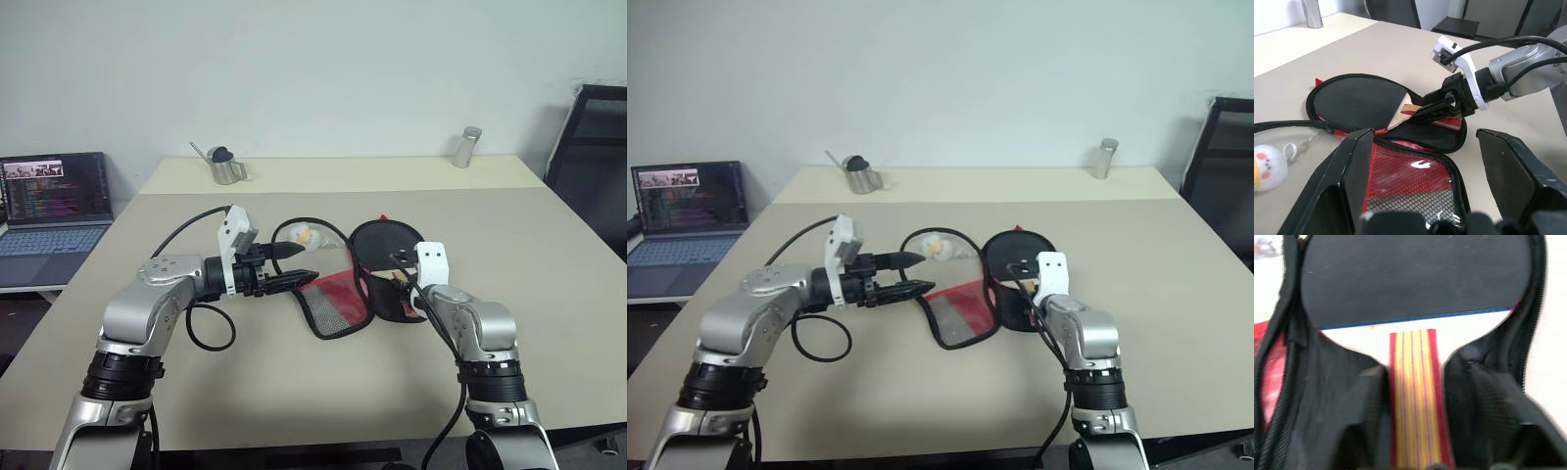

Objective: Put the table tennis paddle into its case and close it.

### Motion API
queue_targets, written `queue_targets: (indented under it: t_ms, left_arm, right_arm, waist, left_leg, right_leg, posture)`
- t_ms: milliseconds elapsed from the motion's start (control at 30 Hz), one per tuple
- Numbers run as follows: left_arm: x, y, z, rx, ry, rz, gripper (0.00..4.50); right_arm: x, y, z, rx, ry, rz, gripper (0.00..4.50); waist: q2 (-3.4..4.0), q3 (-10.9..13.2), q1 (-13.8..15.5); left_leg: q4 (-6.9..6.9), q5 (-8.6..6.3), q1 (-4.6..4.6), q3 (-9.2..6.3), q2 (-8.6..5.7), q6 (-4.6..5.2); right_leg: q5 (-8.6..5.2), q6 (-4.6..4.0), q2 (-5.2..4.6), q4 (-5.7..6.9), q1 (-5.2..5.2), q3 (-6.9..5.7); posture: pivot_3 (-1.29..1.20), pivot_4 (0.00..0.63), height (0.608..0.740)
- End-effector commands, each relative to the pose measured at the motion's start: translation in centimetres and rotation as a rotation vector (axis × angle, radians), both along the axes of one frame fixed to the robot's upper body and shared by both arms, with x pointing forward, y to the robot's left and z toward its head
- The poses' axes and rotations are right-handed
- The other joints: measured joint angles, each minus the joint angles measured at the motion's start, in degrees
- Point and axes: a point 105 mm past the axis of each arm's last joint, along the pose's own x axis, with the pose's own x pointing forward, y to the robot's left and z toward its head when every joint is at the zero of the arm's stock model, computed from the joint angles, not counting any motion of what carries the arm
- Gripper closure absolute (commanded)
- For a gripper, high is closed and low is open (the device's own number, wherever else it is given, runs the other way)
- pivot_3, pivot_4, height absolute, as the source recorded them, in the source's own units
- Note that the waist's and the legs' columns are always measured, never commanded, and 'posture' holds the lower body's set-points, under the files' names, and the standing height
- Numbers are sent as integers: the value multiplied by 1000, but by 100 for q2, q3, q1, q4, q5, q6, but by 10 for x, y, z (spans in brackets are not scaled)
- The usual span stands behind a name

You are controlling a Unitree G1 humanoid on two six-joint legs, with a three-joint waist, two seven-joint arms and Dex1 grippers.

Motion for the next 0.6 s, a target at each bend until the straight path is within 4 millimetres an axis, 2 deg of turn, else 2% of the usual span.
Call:
queue_targets:
  t_ms: [33, 67, 300, 433, 500, 600]
  left_arm:
    - [-6, -2, 15, -1, -63, -17, 858]
    - [-6, -2, 15, 0, -63, -17, 858]
    - [-5, 1, 12, -2, -56, 6, 858]
    - [1, 7, 9, -4, -57, 61, 858]
    - [6, 12, 7, -4, -61, 97, 858]
    - [32, 31, 9, -24, -118, 297, 858]
  right_arm:
    - [4, -3, 13, -9, -61, -25, 339]
    - [4, -3, 12, -14, -57, -22, 23]
    - [-1, 4, 24, 39, -87, 23, 23]
    - [-13, 15, 34, 41, -107, 114, 23]
    - [-18, 20, 44, 52, -138, 170, 23]
    - [-28, 16, 66, 88, -210, 227, 23]
  waist:
    - [0, 0, 1]
    - [0, 0, 1]
    - [0, 0, 2]
    - [0, 0, 3]
    - [0, 0, 4]
    - [0, 0, 9]
  left_leg:
    - [0, 0, 0, 0, 0, 0]
    - [0, 0, 0, 0, 0, 0]
    - [0, 0, 0, 0, 0, 0]
    - [0, 0, 0, -1, 0, 0]
    - [0, 0, 0, -1, 0, 0]
    - [0, 0, 2, -3, 0, 0]
  right_leg:
    - [0, 0, 0, 0, 0, 0]
    - [0, 0, 0, 0, 0, 0]
    - [0, 0, 0, 0, 1, 0]
    - [0, 0, 0, 0, 1, 0]
    - [0, 0, 0, 0, 1, 0]
    - [0, 0, 0, 1, 1, -1]
  posture:
    - [0, 150, 740]
    - [0, 150, 740]
    - [0, 150, 740]
    - [0, 150, 740]
    - [0, 150, 740]
    - [0, 150, 740]
